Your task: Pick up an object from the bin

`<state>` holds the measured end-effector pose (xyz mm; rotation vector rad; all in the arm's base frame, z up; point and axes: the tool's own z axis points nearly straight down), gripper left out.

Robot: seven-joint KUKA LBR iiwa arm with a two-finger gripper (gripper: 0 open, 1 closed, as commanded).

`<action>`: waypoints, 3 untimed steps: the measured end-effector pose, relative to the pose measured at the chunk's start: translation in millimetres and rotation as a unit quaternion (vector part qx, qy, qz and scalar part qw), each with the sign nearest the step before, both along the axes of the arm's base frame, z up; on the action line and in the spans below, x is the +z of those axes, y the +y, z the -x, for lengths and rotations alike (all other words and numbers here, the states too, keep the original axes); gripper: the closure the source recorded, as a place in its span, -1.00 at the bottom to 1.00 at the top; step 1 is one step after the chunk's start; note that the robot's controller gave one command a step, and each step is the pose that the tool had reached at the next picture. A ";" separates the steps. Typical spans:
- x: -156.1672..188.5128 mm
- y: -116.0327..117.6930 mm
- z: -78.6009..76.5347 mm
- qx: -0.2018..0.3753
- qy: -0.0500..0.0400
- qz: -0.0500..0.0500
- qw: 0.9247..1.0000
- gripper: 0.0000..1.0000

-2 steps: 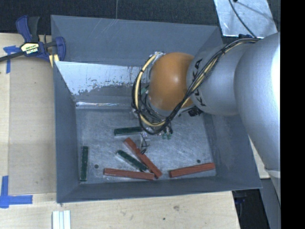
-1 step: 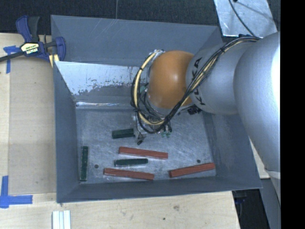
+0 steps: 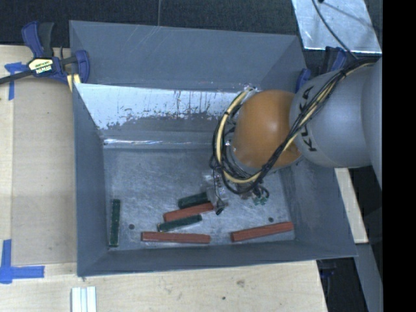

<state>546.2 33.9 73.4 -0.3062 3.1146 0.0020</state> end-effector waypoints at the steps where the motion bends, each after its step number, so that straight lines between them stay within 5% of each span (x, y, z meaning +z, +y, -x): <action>1: -2.4 0.4 1.4 0.000 0.003 0.001 1.000 -1.00; 2: -0.4 -0.5 0.1 -0.001 0.002 0.001 1.000 1.00; 3: 71.4 -3.8 -16.8 -0.001 0.000 0.001 1.000 1.00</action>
Offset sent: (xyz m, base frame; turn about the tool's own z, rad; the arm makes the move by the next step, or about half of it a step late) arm 0.0000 0.0000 0.0000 0.0000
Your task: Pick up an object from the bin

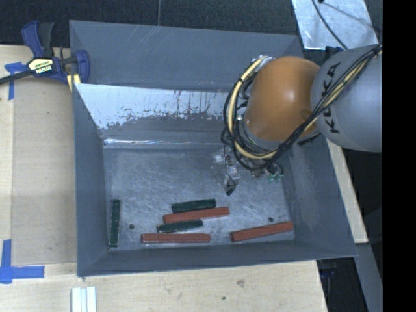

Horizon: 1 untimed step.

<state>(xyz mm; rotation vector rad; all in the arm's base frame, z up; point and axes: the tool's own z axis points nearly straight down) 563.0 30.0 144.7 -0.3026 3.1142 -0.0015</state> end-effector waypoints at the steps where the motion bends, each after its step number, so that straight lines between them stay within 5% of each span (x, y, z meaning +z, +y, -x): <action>1: -4.8 0.0 2.6 -0.001 0.005 0.000 1.000 -1.00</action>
Offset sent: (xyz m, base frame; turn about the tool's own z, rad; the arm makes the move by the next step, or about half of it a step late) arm 0.0000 0.0000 0.0000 0.0000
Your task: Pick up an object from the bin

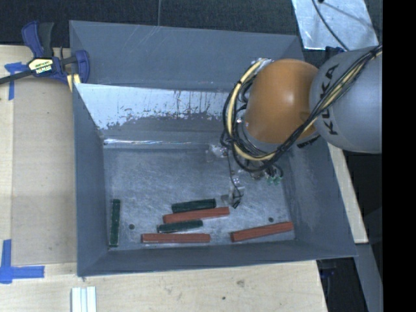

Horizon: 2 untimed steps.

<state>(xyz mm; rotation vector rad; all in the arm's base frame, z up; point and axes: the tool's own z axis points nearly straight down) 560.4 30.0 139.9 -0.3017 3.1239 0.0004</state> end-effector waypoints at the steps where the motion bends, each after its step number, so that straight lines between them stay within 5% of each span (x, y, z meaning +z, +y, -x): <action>1: -73.6 29.8 66.0 0.020 0.006 0.000 1.000 -1.00; 2: -67.3 28.0 58.7 0.016 -0.005 0.000 1.000 1.00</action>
Offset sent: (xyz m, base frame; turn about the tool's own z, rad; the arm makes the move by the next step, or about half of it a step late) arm -0.0624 0.0284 -0.0699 -0.0356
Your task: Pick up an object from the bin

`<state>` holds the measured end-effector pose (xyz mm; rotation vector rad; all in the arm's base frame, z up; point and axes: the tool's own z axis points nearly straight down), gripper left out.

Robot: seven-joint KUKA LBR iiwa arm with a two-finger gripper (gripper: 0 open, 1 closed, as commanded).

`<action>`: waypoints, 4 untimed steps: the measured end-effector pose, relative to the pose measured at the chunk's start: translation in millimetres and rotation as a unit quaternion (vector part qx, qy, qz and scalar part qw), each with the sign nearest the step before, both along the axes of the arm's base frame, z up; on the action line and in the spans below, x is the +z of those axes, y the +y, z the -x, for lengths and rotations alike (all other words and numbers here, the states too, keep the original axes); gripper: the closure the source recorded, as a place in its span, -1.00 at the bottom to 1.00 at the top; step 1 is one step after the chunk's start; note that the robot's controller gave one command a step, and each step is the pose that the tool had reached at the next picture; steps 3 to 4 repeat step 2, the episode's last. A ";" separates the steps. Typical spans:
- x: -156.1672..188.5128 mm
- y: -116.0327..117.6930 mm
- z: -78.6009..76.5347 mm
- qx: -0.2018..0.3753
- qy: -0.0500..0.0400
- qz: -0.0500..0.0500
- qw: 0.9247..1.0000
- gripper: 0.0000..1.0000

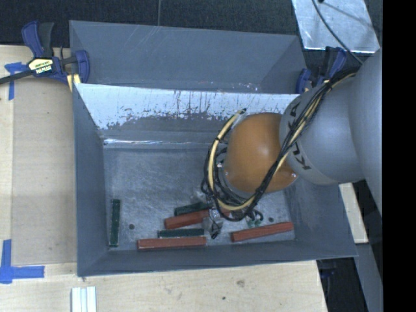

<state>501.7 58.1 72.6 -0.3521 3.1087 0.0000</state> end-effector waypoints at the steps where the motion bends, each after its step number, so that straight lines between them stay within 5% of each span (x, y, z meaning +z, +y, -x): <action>1: 80.4 -27.4 -34.2 0.007 0.000 0.001 1.000 1.00; 2: 182.3 -27.4 -45.1 0.023 0.000 0.001 1.000 1.00; 4: 182.3 -27.4 -45.1 0.023 0.000 0.001 1.000 1.00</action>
Offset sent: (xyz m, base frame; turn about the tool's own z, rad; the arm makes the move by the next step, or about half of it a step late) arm 0.0303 -0.0251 0.0757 -0.0187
